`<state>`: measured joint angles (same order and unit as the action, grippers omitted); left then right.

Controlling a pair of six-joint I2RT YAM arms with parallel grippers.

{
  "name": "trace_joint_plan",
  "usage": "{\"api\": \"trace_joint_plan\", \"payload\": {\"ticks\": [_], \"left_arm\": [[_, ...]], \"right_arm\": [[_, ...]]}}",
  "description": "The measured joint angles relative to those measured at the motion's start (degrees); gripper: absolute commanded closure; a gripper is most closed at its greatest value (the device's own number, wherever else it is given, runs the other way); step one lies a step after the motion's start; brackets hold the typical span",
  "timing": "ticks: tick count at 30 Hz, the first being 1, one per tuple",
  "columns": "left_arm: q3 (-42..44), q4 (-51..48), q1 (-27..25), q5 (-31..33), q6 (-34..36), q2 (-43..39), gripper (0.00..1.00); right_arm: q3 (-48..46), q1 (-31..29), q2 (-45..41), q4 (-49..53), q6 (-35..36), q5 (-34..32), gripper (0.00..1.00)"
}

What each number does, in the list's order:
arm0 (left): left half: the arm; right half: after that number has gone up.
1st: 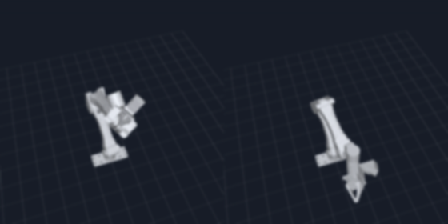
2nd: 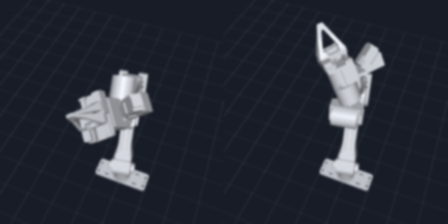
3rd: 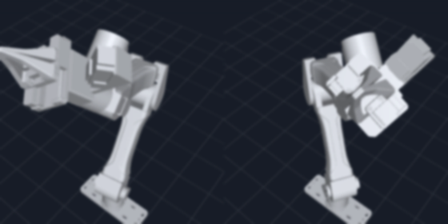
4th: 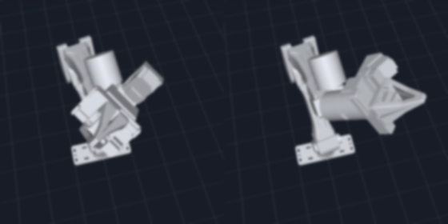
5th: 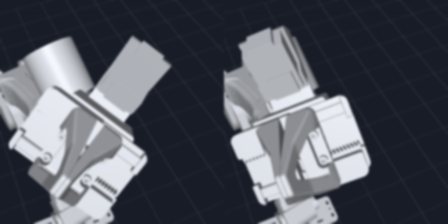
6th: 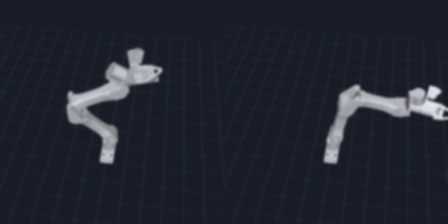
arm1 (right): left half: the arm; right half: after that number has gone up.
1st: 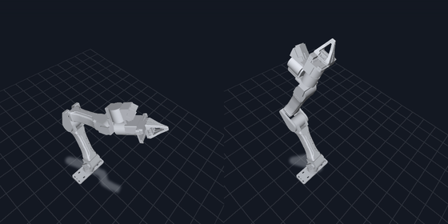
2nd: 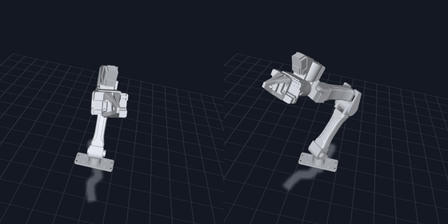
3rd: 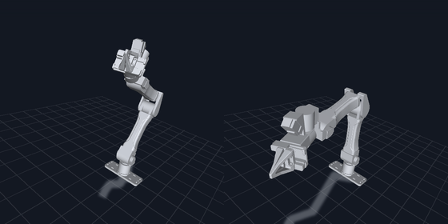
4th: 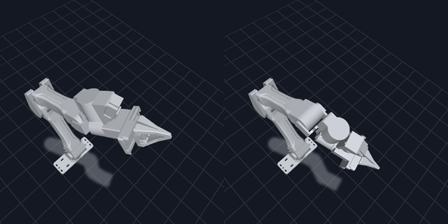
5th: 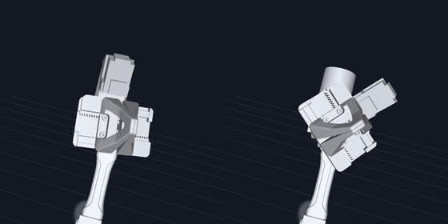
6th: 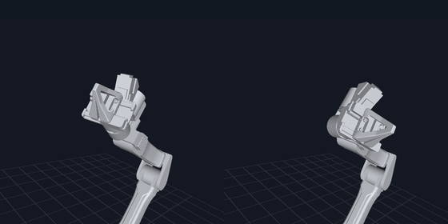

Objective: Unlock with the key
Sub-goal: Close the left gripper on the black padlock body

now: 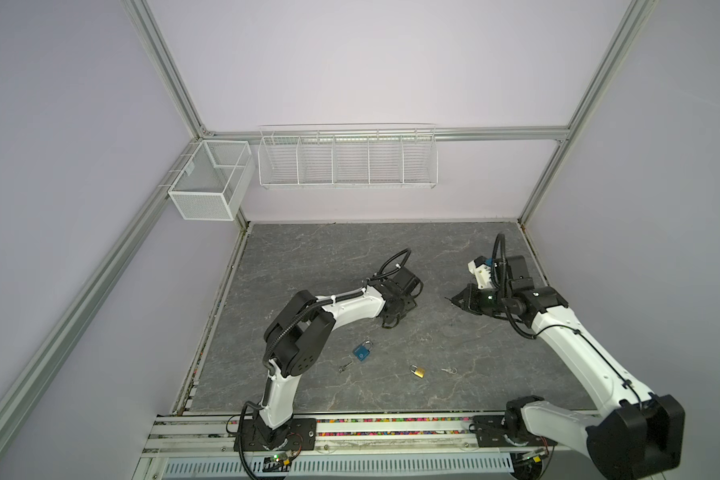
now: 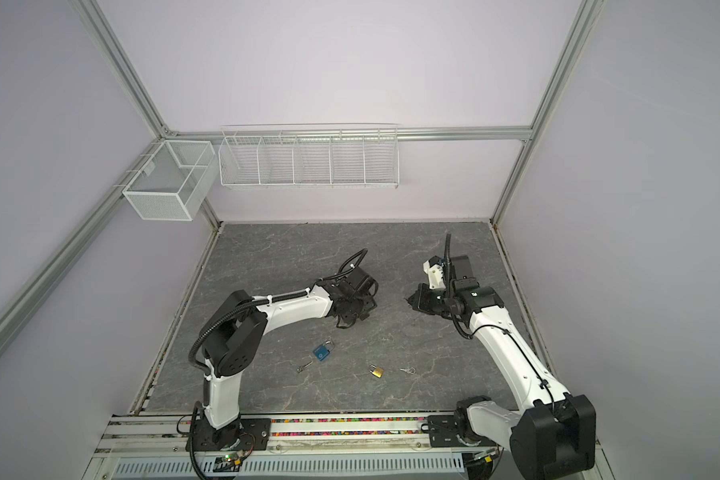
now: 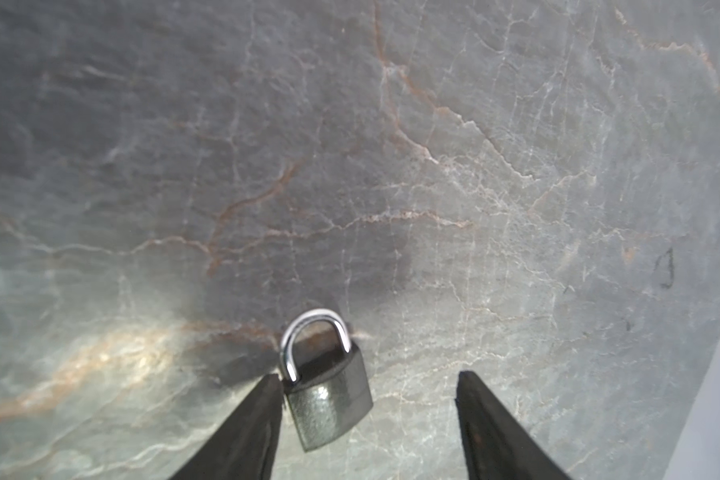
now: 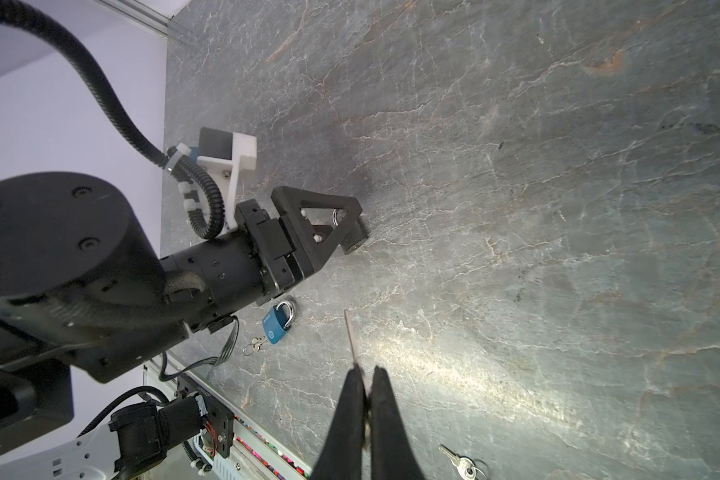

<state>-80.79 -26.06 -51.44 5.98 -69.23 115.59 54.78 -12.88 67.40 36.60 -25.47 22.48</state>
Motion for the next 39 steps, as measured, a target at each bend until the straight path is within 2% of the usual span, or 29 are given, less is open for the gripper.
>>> {"api": "trace_joint_plan", "payload": {"ticks": [7, 14, 21, 39], "left_arm": [[-5.7, -7.7, -0.4, 1.3, 4.0, 2.7, 0.38], [-13.2, -15.2, -2.3, 3.5, 8.3, 6.2, 0.40], [-14.9, -21.8, -3.4, 6.9, 9.0, 8.5, 0.40], [-21.1, -25.8, -3.4, 8.1, 9.0, 13.2, 0.51]], "right_arm": [[-1.8, 3.9, 0.0, -0.7, -1.2, 3.6, 0.94], [-2.0, 5.2, 0.0, -1.6, -1.8, 6.1, 0.94], [-2.8, 6.3, -0.7, -1.8, -2.1, 7.2, 0.94], [-4.7, 6.5, -1.6, -3.5, -3.5, 8.1, 0.94]]}}
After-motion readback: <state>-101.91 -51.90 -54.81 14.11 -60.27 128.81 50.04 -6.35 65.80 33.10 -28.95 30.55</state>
